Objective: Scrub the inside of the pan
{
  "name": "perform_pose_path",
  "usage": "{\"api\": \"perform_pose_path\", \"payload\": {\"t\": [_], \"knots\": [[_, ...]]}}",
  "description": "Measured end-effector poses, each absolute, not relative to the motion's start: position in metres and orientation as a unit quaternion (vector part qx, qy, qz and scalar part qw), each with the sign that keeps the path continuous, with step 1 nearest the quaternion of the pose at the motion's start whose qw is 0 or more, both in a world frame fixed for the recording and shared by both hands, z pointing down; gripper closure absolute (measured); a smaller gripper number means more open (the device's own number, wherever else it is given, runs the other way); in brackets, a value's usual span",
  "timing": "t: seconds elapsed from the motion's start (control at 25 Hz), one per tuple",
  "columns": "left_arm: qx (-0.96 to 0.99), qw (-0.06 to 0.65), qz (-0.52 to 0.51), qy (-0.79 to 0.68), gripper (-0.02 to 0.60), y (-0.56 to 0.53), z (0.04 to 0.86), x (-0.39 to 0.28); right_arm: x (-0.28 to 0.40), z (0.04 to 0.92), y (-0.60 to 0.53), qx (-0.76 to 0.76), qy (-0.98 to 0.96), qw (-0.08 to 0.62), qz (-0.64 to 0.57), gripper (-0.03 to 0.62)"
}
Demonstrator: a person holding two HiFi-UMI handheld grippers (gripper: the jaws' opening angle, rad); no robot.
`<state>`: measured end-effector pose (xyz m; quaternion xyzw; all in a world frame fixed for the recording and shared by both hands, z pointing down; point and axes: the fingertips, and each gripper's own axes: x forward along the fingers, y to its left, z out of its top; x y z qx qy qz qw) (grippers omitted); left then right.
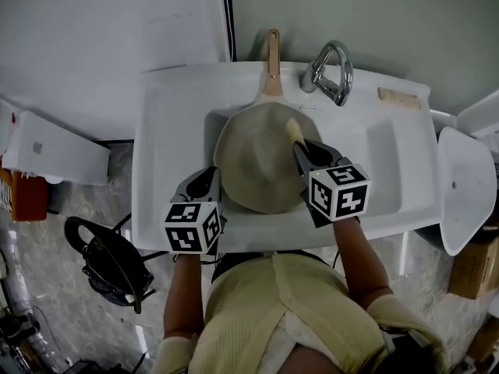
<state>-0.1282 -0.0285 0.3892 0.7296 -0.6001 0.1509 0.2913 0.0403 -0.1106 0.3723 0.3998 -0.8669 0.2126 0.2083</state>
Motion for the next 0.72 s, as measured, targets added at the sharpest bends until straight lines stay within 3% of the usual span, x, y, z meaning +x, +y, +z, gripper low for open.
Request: {"api": "perform_pose_path", "payload": {"t": [0.72], "knots": [[0.741,0.324,0.192,-0.556,0.518,-0.067,0.433,-0.15,0.012,0.43,-0.153,0.484,-0.811,0.21,0.254,0.54]]}}
